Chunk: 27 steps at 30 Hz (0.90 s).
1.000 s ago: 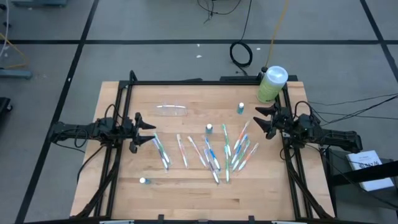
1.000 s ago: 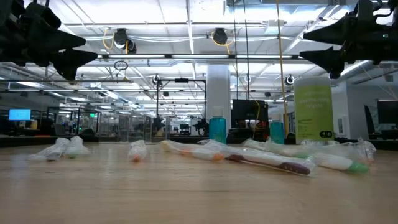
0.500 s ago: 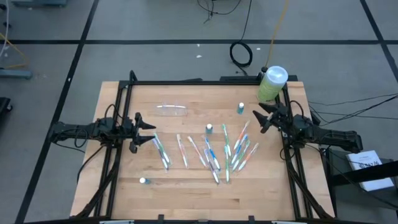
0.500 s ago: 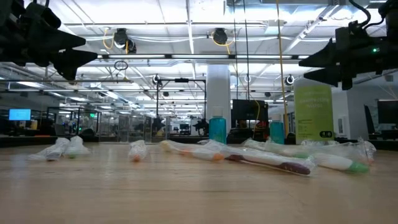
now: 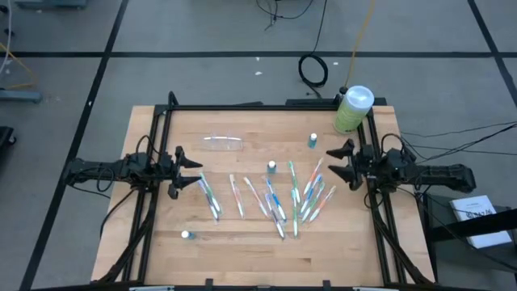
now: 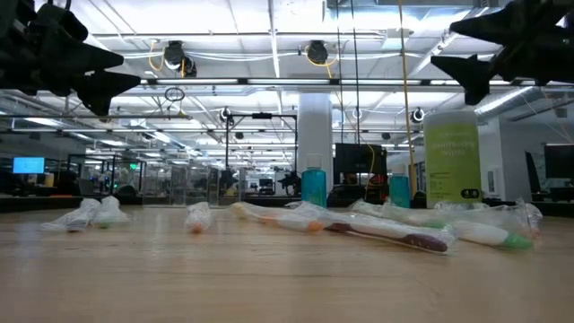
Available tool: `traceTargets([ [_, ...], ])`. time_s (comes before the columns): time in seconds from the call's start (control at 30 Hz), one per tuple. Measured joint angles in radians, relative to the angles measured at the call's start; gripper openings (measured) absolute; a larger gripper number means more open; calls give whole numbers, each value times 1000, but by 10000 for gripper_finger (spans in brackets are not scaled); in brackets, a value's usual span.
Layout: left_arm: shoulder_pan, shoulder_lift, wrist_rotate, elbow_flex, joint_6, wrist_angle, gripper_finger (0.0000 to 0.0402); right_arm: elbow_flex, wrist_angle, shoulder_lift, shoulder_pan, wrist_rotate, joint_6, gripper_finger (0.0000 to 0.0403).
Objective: Pick & Place toothbrushing station
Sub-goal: Put the orange toothbrush into the transparent organizer
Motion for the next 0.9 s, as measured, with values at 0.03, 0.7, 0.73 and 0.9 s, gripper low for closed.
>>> traceTargets([
  [0.03, 0, 0, 0, 0, 0, 0, 230, 7, 7, 32, 20, 8, -21, 279],
  [0.7, 0, 0, 0, 0, 0, 0, 230, 488, -1113, 660, 341, 106, 404, 268],
  [0.73, 0, 0, 0, 0, 0, 0, 230, 484, -1131, 680, 340, 89, 505, 264],
  [0.9, 0, 0, 0, 0, 0, 0, 230, 449, -1128, 743, 335, 63, 852, 254],
])
